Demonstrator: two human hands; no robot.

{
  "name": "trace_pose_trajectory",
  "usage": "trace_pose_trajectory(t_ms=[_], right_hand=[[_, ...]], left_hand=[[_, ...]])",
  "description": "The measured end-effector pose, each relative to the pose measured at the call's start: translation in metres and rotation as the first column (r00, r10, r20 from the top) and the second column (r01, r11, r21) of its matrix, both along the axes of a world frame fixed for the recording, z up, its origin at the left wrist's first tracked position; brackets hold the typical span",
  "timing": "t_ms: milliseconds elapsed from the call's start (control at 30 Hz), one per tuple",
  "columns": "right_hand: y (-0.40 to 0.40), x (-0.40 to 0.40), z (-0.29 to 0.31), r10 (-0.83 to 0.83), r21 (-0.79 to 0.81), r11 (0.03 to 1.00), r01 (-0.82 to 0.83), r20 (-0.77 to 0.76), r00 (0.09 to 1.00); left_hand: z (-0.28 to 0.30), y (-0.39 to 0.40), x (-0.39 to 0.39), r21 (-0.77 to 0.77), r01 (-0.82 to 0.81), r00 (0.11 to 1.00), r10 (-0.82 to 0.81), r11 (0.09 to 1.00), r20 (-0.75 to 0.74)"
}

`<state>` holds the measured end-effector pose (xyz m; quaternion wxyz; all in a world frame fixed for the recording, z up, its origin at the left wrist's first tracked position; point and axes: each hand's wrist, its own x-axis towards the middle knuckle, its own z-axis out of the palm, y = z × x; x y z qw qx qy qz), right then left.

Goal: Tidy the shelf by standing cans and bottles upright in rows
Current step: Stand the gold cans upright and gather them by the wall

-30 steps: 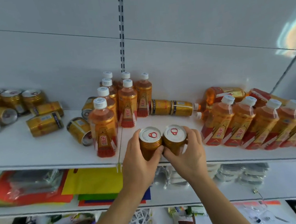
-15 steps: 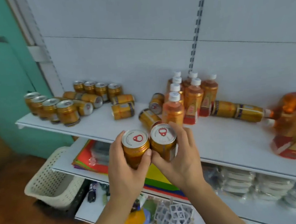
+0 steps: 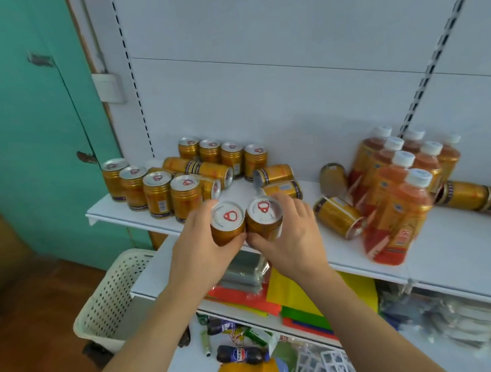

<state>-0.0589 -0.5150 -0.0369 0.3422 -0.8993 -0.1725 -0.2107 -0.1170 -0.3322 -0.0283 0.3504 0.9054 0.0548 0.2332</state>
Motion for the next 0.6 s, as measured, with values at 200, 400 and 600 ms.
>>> trace_pose_trajectory(t_ms=[200,400,600], right_hand=[[0.019,0.066,0.000,-0.012,-0.136,0.991,0.003,-0.063,0.998],[0.034,0.120,0.003,0.053,-0.240,0.968,-0.079,-0.113,0.992],[0.051,0.164,0.012,0.061,-0.429,0.893,-0.134,-0.179,0.982]], left_hand=[[0.005,0.033,0.054,0.436,-0.038,0.999,0.019,0.899,0.048],[0.002,0.056,0.096,0.628,-0.018,0.999,-0.009,0.778,0.040],[-0.002,0.068,0.124,0.675,0.025,0.999,0.009,0.737,-0.047]])
